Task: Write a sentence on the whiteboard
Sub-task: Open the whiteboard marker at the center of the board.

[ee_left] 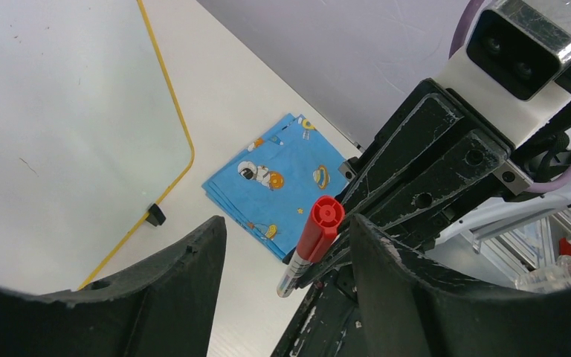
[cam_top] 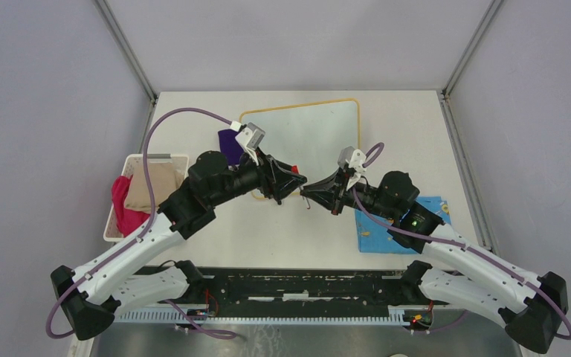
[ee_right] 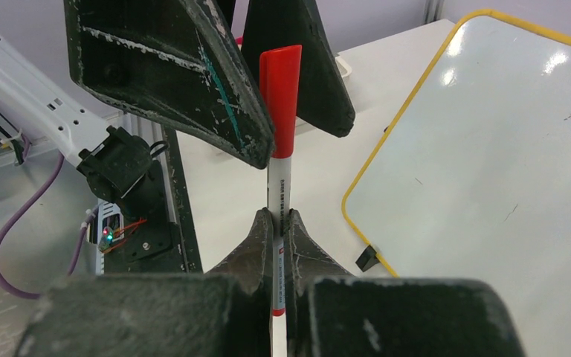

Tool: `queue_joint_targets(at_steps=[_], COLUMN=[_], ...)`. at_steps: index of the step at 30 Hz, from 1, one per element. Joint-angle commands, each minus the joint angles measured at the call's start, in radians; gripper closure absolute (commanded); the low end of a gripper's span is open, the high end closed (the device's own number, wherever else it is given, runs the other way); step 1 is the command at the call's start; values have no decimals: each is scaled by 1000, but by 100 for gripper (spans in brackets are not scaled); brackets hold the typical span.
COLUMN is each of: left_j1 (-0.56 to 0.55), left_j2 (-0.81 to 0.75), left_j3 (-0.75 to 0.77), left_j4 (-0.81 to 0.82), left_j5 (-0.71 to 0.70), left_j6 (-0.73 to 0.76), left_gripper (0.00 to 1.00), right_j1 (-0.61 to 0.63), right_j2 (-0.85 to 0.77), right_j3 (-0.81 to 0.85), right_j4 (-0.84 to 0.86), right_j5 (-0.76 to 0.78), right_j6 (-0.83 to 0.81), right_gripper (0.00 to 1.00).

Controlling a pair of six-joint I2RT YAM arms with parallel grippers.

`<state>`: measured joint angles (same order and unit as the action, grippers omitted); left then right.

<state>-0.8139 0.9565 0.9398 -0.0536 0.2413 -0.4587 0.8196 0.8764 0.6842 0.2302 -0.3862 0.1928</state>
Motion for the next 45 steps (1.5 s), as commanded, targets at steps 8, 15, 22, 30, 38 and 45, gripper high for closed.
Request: queue_joint_targets(at_steps=[8, 15, 22, 30, 38, 45], left_j1=[-2, -2, -1, -1, -1, -1], left_j2=[9, -11, -109, -173, -176, -209], left_j3=[39, 9, -73, -107, -122, -130], left_j4=[22, 35, 159, 229, 312, 301], left_j5=[59, 72, 57, 168, 274, 240], left_j6=[53, 23, -92, -134, -161, -149], left_gripper=[62, 98, 98, 98, 98, 98], right_j1=[19, 27, 26, 25, 26, 26], right_j2=[14, -2, 0, 43, 92, 118], right_j3=[44, 7, -64, -119, -102, -94], right_j4=[19, 107, 280, 573, 680, 732], right_j5=[24, -24, -77, -230, -238, -258], right_j6=[-11, 27, 136, 337, 435, 485], right_gripper=[100, 78, 36, 34, 40, 55])
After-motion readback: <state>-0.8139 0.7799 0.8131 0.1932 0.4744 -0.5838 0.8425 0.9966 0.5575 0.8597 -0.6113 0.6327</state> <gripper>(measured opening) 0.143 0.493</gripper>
